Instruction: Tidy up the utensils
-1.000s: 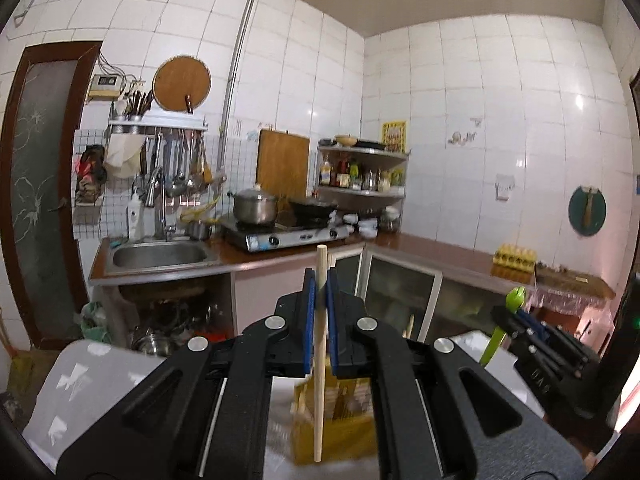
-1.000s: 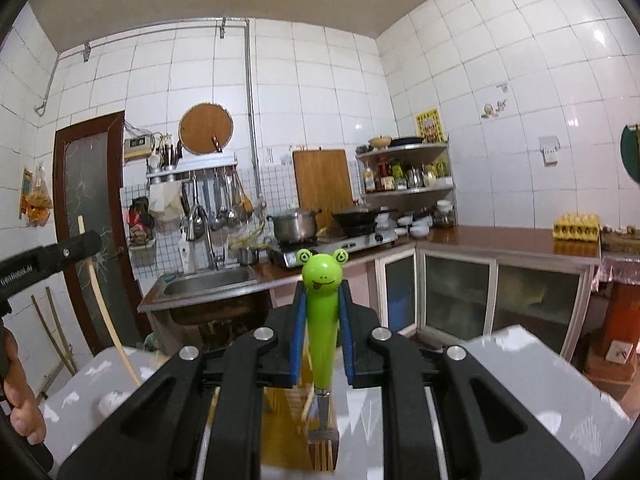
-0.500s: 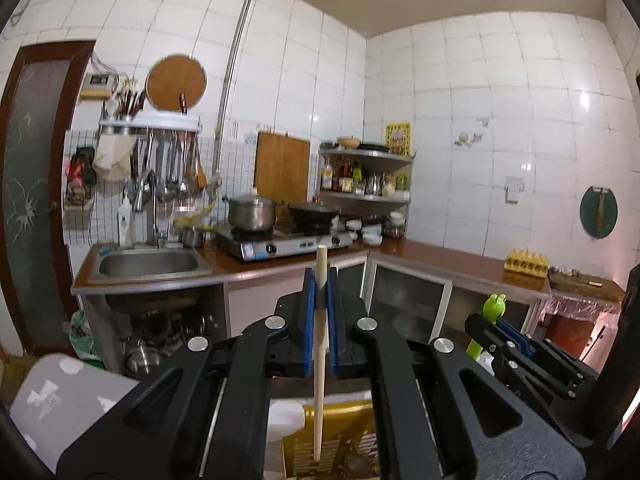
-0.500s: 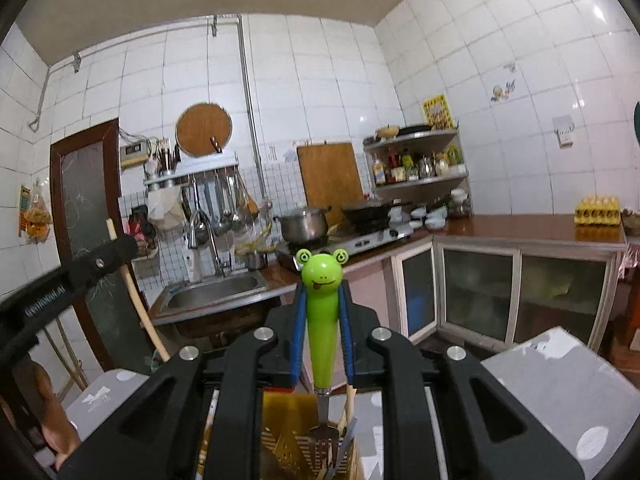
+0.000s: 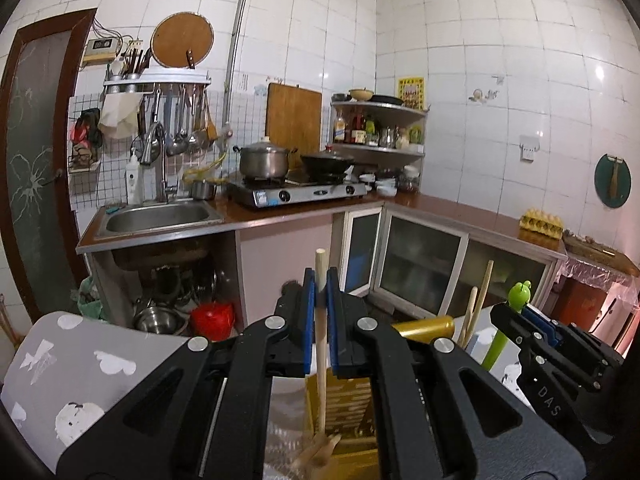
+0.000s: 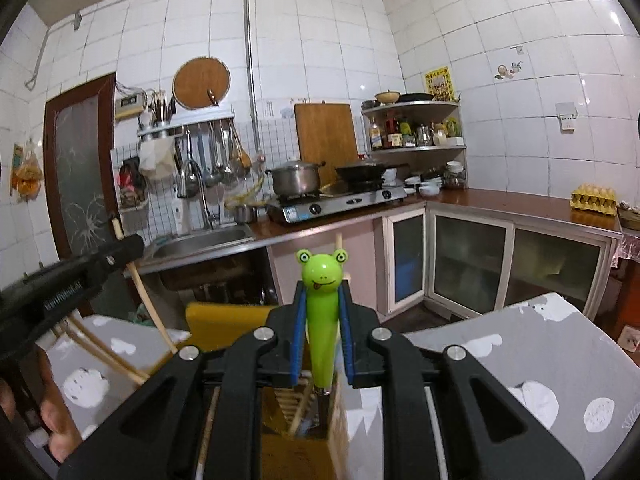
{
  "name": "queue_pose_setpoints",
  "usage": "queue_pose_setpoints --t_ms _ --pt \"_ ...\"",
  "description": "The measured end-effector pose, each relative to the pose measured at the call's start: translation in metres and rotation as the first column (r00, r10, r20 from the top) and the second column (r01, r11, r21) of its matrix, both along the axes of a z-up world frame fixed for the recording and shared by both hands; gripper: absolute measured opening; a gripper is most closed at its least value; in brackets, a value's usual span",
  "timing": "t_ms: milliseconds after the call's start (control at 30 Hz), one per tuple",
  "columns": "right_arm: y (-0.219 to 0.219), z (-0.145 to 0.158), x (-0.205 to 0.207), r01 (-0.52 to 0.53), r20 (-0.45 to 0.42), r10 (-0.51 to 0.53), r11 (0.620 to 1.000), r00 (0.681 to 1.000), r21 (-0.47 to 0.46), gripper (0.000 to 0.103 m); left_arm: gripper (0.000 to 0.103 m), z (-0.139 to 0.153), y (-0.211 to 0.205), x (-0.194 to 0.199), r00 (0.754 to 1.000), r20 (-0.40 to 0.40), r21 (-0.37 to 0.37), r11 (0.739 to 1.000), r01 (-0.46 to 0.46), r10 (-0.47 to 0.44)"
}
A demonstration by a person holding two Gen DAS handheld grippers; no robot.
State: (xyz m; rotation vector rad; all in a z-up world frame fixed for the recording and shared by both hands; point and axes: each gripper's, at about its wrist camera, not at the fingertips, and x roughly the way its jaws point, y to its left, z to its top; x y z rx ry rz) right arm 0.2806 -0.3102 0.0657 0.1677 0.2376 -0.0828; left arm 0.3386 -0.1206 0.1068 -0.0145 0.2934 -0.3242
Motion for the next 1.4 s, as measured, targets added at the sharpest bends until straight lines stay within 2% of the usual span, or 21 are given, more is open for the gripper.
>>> queue_pose_setpoints --t_ms 67,100,133,167,200,233,367,400,433,500,533,567,700,900,1033,1167,1233,1400 --pt "-0.001 -0.004 -0.001 -0.008 -0.024 0.008 1.000 1.000 -0.002 0.016 0.005 0.001 0.004 -0.005 1.000 0.000 0.006 1.000 -0.012 0.012" --pt "-0.002 -0.005 -0.002 -0.014 -0.033 0.014 1.000 0.999 0.004 0.017 0.009 0.003 0.006 -0.008 1.000 -0.002 0.011 1.000 -0.017 0.017" --pt "-0.004 -0.005 -0.004 -0.020 -0.046 0.021 1.000 0.999 0.011 0.017 0.018 0.006 0.010 -0.013 1.000 -0.005 0.009 1.000 -0.019 0.019" --pt "-0.004 -0.004 -0.005 -0.018 -0.055 0.018 1.000 0.998 0.011 0.023 0.025 0.011 0.014 -0.017 1.000 -0.006 0.001 1.000 -0.023 0.023" --pt "-0.006 -0.001 -0.010 -0.002 -0.056 0.003 1.000 0.998 0.004 0.029 0.036 0.015 0.017 -0.023 1.000 -0.002 -0.007 1.000 -0.027 0.027" --pt "-0.007 0.003 -0.016 0.008 -0.053 -0.008 1.000 0.999 0.003 0.047 0.044 0.021 0.022 -0.030 0.999 0.006 -0.014 0.999 -0.034 0.034" --pt "-0.012 0.023 -0.046 0.026 -0.047 -0.027 1.000 0.999 -0.009 0.060 0.058 0.041 0.036 -0.063 0.998 0.044 -0.014 0.999 -0.045 0.046" --pt "-0.013 0.028 -0.055 0.031 -0.036 -0.032 0.999 0.999 -0.010 0.062 0.065 0.045 0.042 -0.075 0.998 0.052 -0.011 0.999 -0.046 0.047" --pt "-0.013 0.034 -0.066 0.037 -0.021 -0.037 0.999 0.999 -0.012 0.069 0.076 0.048 0.046 -0.086 0.997 0.057 -0.008 0.999 -0.048 0.049" --pt "-0.009 0.047 -0.089 0.036 -0.007 -0.036 0.999 0.999 -0.020 0.078 0.089 0.053 0.055 -0.107 0.997 0.066 -0.013 0.999 -0.048 0.049" --pt "-0.007 0.052 -0.100 0.028 -0.003 -0.028 0.999 1.000 -0.025 0.083 0.096 0.054 0.061 -0.118 0.996 0.072 -0.013 0.999 -0.050 0.051" --pt "-0.002 0.055 -0.116 0.013 0.003 -0.013 0.999 1.000 -0.035 0.087 0.098 0.054 0.066 -0.129 0.995 0.080 -0.011 0.999 -0.053 0.054" --pt "0.017 0.052 -0.165 -0.006 0.003 0.006 0.997 1.000 -0.074 0.097 0.098 0.044 0.088 -0.179 0.993 0.091 -0.004 0.997 -0.079 0.079" --pt "0.033 0.018 -0.227 0.002 -0.030 -0.004 0.999 1.000 -0.049 0.098 0.098 0.000 0.114 -0.245 0.994 0.052 -0.012 0.995 -0.097 0.098" --pt "0.051 -0.007 -0.258 0.014 -0.036 -0.017 0.996 0.999 -0.089 0.099 0.098 -0.030 0.121 -0.276 0.993 0.037 -0.008 0.994 -0.109 0.109" --pt "0.067 -0.024 -0.270 0.006 -0.040 -0.011 0.992 0.999 -0.123 0.099 0.098 -0.058 0.120 -0.295 0.991 0.023 0.014 0.991 -0.130 0.129" --pt "0.073 -0.032 -0.275 0.011 -0.023 -0.015 0.989 1.000 -0.148 0.099 0.098 -0.070 0.117 -0.303 0.989 0.039 0.042 0.988 -0.146 0.145" --pt "0.074 -0.043 -0.278 0.022 -0.018 -0.025 0.991 1.000 -0.130 0.098 0.098 -0.085 0.115 -0.313 0.981 0.100 0.085 0.981 -0.177 0.168"
